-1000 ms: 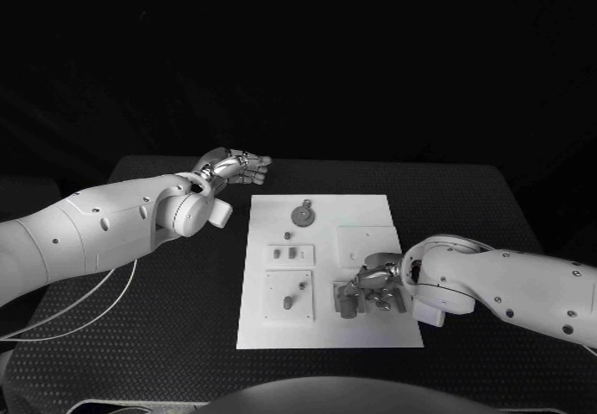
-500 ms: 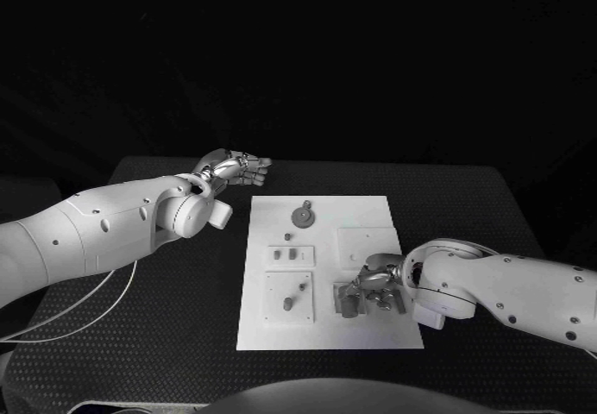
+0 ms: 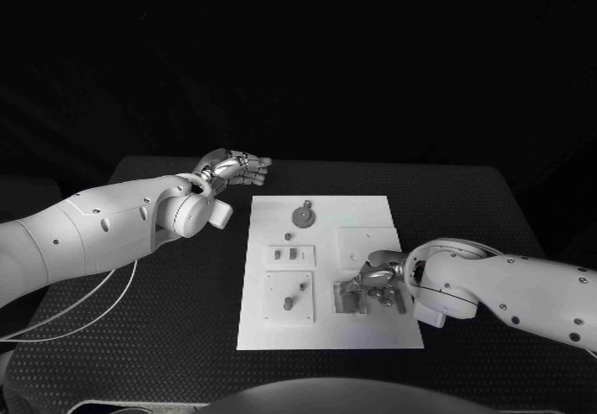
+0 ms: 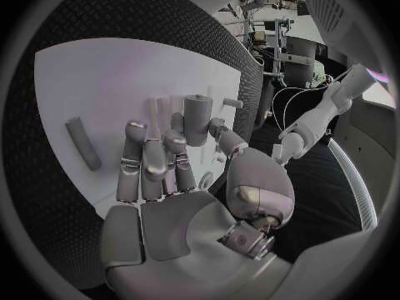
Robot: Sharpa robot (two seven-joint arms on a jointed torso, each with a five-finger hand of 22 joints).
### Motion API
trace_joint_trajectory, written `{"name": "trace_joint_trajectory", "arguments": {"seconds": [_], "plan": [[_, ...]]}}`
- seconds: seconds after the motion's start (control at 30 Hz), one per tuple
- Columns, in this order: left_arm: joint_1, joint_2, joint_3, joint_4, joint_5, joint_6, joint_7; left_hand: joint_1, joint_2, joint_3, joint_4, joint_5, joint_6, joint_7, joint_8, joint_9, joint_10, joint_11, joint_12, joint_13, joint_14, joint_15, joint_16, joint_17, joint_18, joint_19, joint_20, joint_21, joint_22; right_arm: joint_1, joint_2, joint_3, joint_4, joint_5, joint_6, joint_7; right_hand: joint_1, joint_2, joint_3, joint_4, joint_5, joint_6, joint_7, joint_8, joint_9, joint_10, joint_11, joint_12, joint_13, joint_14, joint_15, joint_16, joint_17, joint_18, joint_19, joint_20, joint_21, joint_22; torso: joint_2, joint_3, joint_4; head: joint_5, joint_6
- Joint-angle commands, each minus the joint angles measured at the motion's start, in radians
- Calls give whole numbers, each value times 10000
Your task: Assemble the parts on the task board
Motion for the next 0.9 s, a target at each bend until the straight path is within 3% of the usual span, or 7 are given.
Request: {"name": "trace_joint_trajectory", "arguments": {"seconds": [0.03,0.6,0.9], "plan": [[13,10,7,26,35,110,61,43,-88,-8,-20,-17,-54,385,60,15,-70,-33,3,-11,-93,-6,-54,16,30,12,-12,16,-10,-10,-13,-6,-6,-139,-112,68,-37,-23,-52,37,35,208,153,30,9,15,-59,50,-18,90,-16,43,2,-79,50,-54,24,147,0,-2,-3,4,-2],[13,17,7,25,35,127,42,45,-92,-6,-14,-17,-55,384,63,16,-73,-32,4,-10,-96,-5,-55,20,27,8,-12,17,-15,-10,105,-7,-136,-25,174,32,-157,-61,-69,133,35,207,151,12,13,19,-62,53,-43,77,-23,53,-52,-79,53,-58,10,140,1,-5,-2,-3,1],[13,13,6,31,35,131,33,45,-95,-5,-12,-17,-56,384,64,16,-75,-32,4,-10,-97,-4,-55,22,26,7,-13,18,-17,-10,188,-9,-238,133,306,-9,-198,-230,-57,143,35,149,170,-33,9,-33,-46,38,-63,-30,-24,46,-192,-79,26,-62,-11,138,2,-5,-4,-4,1]]}}
